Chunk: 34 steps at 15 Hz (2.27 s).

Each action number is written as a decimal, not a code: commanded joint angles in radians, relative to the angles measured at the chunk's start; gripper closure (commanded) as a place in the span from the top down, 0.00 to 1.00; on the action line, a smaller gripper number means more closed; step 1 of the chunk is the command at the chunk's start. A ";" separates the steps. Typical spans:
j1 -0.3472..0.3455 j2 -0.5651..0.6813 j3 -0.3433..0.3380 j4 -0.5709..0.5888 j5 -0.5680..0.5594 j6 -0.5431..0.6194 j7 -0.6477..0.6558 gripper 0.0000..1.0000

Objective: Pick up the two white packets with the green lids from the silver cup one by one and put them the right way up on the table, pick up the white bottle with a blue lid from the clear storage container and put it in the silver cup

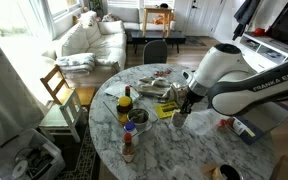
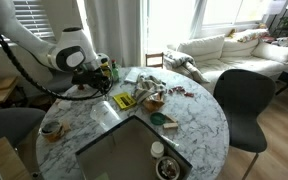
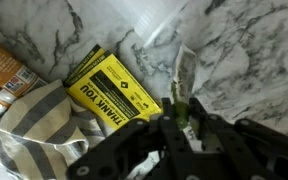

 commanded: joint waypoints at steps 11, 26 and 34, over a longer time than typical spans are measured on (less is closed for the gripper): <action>0.040 -0.047 0.132 0.125 0.062 -0.042 -0.390 1.00; 0.008 0.126 0.221 0.350 0.235 -0.112 -0.769 1.00; -0.030 0.244 0.281 0.417 0.341 -0.040 -0.884 0.99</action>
